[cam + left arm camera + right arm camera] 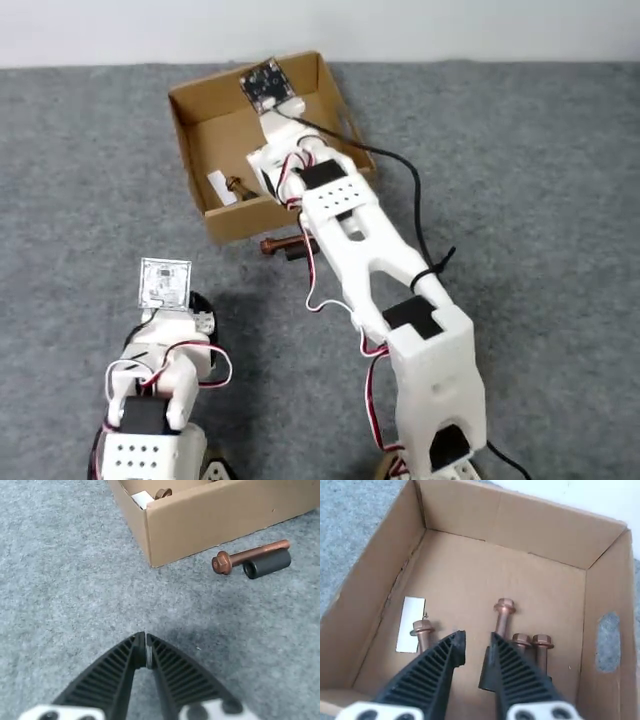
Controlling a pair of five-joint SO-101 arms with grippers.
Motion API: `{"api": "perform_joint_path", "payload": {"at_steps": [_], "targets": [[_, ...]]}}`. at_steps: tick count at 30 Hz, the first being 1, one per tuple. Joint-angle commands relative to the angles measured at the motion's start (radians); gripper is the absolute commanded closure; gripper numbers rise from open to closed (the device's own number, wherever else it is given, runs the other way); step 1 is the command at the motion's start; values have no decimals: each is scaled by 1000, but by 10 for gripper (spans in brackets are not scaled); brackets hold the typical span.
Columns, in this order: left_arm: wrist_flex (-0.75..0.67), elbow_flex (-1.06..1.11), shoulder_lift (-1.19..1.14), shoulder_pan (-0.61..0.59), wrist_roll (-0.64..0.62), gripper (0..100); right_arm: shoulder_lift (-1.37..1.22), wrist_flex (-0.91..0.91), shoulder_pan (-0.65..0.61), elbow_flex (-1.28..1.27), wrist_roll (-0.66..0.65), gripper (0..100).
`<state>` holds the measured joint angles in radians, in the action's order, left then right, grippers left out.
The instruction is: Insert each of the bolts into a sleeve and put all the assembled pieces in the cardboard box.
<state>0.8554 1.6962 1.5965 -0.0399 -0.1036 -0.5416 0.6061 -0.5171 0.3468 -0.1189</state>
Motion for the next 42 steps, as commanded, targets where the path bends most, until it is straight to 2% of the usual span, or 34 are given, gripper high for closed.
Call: {"api": "perform_joint_path", "payload": {"at_steps": [1,15,22,26,32,37,42], "targets": [[-25,-7,5,-8,2,995,56,82,-7,87,-9,993],[-25,-7,5,-11,3,995,237,610,-18,91,-12,984],[-25,-7,5,-11,5,995,243,808,-25,91,-199,983],[-25,-7,5,-11,5,995,205,834,-24,89,-265,970],[-25,-7,5,-11,5,995,122,826,-33,92,-273,787],[-25,-7,5,-11,5,995,45,805,-47,92,-368,779],[-25,-7,5,-11,3,995,-15,725,-44,92,-407,779]]}}
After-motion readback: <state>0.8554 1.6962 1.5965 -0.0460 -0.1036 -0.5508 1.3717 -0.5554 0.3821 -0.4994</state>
